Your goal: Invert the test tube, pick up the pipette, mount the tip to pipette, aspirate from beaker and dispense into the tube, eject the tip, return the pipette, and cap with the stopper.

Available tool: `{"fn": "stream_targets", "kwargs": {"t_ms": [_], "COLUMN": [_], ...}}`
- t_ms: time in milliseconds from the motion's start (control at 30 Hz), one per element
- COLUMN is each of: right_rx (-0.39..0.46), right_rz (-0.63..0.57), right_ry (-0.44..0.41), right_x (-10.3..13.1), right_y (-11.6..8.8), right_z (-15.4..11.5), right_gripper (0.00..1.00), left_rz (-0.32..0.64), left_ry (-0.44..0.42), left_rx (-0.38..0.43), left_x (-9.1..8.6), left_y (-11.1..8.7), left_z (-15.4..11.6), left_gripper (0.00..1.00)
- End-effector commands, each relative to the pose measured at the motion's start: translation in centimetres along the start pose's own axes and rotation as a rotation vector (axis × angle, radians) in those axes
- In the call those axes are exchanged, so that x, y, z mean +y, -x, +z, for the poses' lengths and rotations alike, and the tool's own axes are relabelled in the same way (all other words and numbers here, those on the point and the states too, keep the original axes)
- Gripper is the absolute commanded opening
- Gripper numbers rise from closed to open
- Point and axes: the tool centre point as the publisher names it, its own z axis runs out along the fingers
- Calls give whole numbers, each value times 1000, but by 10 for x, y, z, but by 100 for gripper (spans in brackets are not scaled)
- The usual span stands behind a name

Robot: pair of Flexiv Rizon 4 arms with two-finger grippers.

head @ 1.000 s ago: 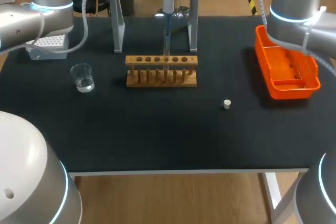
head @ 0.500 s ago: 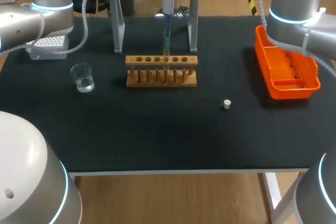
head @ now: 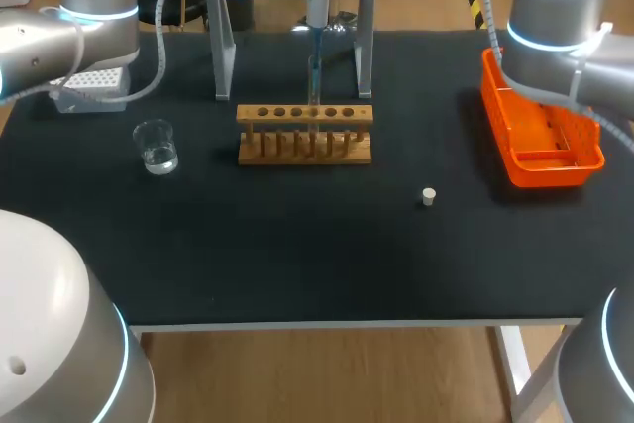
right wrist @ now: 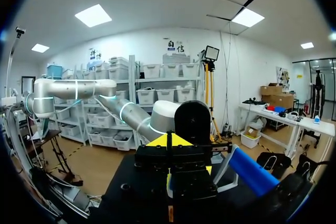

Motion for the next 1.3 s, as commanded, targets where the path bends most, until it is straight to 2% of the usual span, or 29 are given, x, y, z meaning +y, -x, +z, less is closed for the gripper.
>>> {"fn": "stream_targets", "kwargs": {"t_ms": [33,500,833,867,900,933,967,1133,1300], "right_rx": [1,4,-9,-14,-20,-20,-18,-27,-67], "right_rz": [2,13,-89,-101,-114,-127,-143,-238,-287], "right_ry": [5,2,70,81,92,109,124,186,177], "right_x": [-7,-14,23,27,31,34,37,44,31], "right_y": [-1,-2,-6,-7,-8,-9,-11,-20,-20], "right_z": [-1,0,-14,-17,-21,-24,-29,-57,-87], "right_gripper": [0,0,0,7,40,57,100,100,100], "left_rz": [1,1,1,1,1,1,1,1,1], "left_ry": [-2,-2,-2,-2,-2,-2,-2,-2,-2], "left_rx": [7,7,7,7,7,7,7,7,7], "left_x": [-4,-4,-4,-4,-4,-4,-4,-4,-4], "left_y": [3,3,3,3,3,3,3,3,3], "left_z": [-2,-2,-2,-2,-2,-2,-2,-2,-2], "left_gripper": [0,0,0,0,0,0,0,0,0]}}
